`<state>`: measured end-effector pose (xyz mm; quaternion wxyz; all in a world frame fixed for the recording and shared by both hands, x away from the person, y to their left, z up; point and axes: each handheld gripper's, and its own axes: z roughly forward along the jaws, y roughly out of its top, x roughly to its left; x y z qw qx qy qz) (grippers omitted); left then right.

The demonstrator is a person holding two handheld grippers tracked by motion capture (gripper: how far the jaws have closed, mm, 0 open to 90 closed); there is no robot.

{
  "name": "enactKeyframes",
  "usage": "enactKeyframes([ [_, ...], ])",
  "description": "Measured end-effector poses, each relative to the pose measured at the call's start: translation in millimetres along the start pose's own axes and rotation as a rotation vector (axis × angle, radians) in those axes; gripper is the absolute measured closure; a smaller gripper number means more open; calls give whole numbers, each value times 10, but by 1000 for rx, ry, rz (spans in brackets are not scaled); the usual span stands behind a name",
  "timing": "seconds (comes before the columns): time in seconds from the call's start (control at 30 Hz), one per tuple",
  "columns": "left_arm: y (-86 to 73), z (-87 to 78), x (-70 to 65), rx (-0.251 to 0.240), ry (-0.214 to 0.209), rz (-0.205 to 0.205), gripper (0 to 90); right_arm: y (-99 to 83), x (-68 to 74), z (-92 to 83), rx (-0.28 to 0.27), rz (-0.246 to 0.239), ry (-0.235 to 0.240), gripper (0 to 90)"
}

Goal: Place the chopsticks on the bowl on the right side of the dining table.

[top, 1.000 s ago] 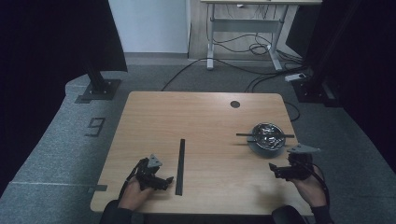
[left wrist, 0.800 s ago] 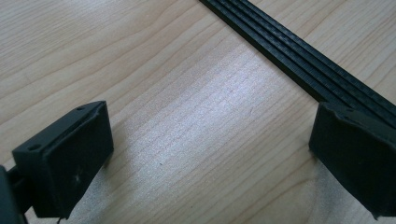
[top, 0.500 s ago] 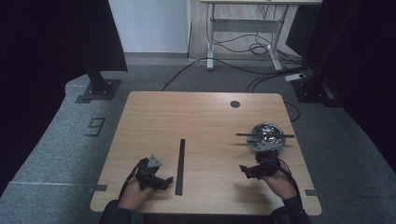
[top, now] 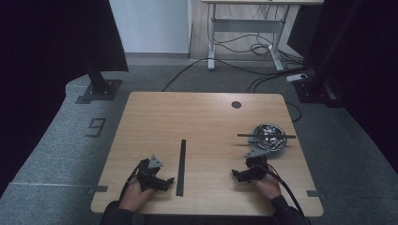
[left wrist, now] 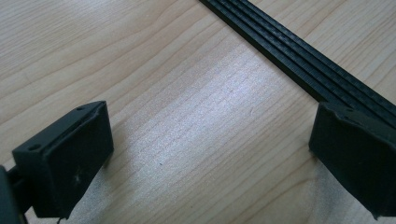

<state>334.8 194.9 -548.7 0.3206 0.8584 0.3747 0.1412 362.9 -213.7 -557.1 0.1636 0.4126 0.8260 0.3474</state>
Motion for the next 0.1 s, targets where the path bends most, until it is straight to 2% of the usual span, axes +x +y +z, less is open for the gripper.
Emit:
enactKeyframes([
  [0.1,0,0,0,0,0,0,0,-10,1,2,-10,-1,-1,0],
])
